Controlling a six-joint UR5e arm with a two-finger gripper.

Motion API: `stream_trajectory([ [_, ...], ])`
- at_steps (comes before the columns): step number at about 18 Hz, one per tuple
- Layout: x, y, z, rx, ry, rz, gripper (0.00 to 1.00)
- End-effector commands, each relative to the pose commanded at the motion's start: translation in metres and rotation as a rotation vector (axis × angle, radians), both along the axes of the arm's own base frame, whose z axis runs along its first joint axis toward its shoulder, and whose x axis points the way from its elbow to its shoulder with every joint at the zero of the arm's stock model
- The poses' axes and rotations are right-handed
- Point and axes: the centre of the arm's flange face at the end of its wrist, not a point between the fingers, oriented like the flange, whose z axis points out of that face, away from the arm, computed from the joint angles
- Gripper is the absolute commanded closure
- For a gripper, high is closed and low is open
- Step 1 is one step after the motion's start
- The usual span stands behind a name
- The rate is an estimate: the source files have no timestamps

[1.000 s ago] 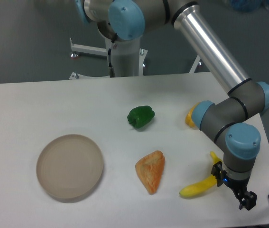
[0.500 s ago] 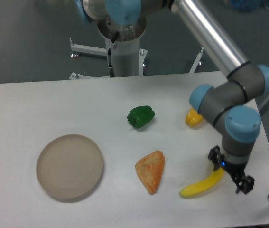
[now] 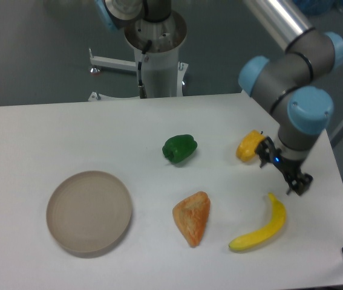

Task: Pick up the yellow pepper from the table
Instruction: 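Lower the open gripper over the yellow pepper and close on it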

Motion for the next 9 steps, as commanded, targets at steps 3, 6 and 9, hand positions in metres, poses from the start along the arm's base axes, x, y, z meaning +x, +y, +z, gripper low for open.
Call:
stream_trajectory([
  [3, 0.014, -0.021, -0.015, -0.044, -0.022, 0.005, 0.00],
  [6, 0.016, -0.031, -0.027, -0.039, -0.011, 0.014, 0.00],
  [9, 0.021, -0.045, -0.032, -0.044, -0.020, 0.028, 0.00],
])
